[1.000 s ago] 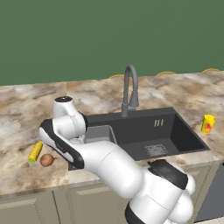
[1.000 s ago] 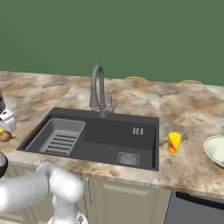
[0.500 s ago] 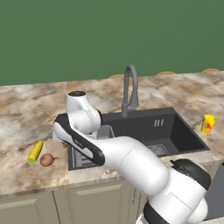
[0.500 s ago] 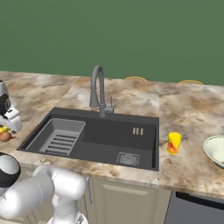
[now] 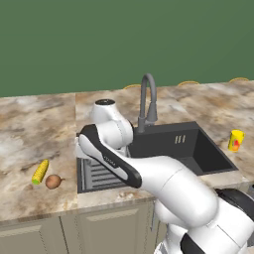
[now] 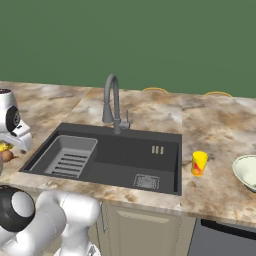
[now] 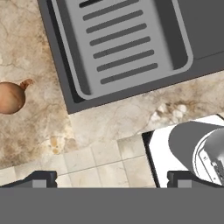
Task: Remove the onion and corn from the sink. Then move the bowl and cup from the counter to the sink for washing.
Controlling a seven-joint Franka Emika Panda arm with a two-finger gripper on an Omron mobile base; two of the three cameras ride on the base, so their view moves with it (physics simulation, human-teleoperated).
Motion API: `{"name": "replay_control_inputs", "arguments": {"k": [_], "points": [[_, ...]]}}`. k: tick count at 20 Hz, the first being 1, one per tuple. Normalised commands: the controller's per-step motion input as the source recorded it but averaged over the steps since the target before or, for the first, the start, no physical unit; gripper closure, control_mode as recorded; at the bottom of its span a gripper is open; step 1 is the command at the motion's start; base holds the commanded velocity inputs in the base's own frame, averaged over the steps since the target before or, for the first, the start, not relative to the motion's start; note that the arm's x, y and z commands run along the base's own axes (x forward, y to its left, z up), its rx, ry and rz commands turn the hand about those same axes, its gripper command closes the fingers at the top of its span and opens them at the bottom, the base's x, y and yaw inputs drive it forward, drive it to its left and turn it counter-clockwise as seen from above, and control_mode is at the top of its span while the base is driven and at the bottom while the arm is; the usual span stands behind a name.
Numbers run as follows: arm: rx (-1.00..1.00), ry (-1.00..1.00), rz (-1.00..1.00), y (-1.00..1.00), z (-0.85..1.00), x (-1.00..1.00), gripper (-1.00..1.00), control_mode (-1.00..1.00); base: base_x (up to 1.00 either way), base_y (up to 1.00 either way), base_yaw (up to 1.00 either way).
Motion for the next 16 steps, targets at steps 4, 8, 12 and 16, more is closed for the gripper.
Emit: {"name": "replay_control_inputs", "arguments": {"k": [4, 8, 12, 16], "points": [[0.00, 0.00, -0.01, -0.47, 0.11, -0.12, -1.00, -1.00, 0.00, 0.00, 0.00], [0.00, 0.00, 0.00, -0.48, 0.10, -0.09, -1.00, -1.00, 0.00, 0.00, 0.00], [0.00, 0.00, 0.00, -0.49, 0.09, -0.08, -1.00, -1.00, 0.00, 0.00, 0.00], [0.00, 0.00, 0.00, -0.51, 0.09, -0.08, -1.00, -1.00, 0.00, 0.00, 0.00]]}}
